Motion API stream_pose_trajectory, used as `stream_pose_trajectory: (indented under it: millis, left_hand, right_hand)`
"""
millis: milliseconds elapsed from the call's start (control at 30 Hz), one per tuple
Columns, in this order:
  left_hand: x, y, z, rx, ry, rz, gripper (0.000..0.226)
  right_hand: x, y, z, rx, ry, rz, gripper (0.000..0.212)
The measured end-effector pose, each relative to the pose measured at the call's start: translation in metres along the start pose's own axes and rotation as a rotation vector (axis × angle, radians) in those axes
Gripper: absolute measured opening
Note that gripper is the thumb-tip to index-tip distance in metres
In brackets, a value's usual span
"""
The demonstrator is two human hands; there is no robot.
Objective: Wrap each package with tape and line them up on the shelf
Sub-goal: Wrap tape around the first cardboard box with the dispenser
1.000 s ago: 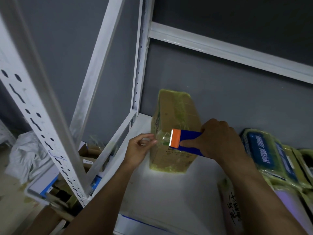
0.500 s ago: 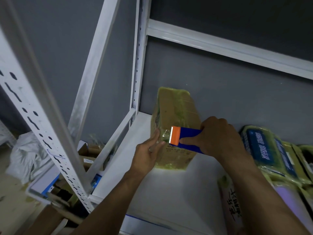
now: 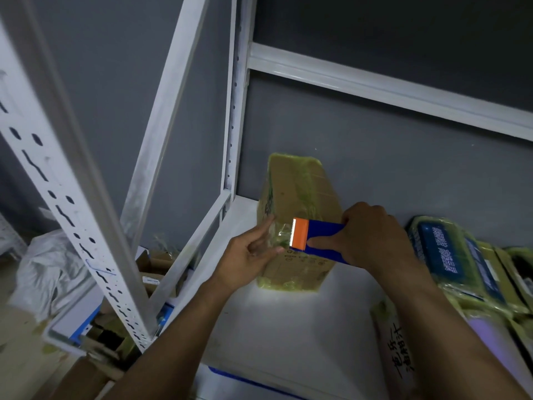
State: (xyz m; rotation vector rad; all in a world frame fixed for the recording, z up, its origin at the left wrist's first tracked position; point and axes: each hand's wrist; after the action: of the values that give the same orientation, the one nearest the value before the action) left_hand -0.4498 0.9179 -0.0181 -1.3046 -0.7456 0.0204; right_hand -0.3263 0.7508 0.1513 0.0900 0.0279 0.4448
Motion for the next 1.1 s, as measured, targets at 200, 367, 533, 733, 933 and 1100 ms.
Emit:
stream_pose_trajectory:
  millis: [200, 367, 533, 733, 933, 1100]
  left_hand:
    - [0.008, 0.011, 0.004, -0.016, -0.097, -0.074, 0.043]
    - [0.017, 0.013, 0.017, -0.009, 0.033, -0.102, 0.041]
    - [0.028, 0.005, 0.029, 0.194, 0.164, -0.167, 0.038]
    - [0.033, -0.002, 0.026, 0.528, 0.176, -0.257, 0.042]
    - [0.026, 0.007, 0.023, 0.69, 0.144, -0.38, 0.032]
    - [0.028, 0.003, 0.026, 0.721, 0.157, -0.385, 0.032]
  right_hand:
    - [-0.001, 0.0, -0.002, -0.009, -0.002, 0.001, 0.08]
    - [-0.002, -0.002, -0.002, 0.001, -0.015, 0.0, 0.076]
    - [-0.003, -0.005, -0.003, 0.012, -0.027, 0.004, 0.076]
    - [-0.003, -0.007, -0.003, 0.022, -0.017, -0.003, 0.078]
    - [-0.003, -0.013, 0.001, 0.068, 0.029, 0.016, 0.075]
    - [-0.001, -0.029, 0.014, 0.105, 0.031, -0.021, 0.075]
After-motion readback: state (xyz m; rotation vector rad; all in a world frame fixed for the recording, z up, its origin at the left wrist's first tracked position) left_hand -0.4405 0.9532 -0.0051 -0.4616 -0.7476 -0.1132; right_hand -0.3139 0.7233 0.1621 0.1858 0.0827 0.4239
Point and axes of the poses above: each hand's wrist, its own x-axis towards the middle knuckle, its own z-axis out of the back of the hand, y = z × x, and after that the axes turned 12 degrees about -z, right-handed
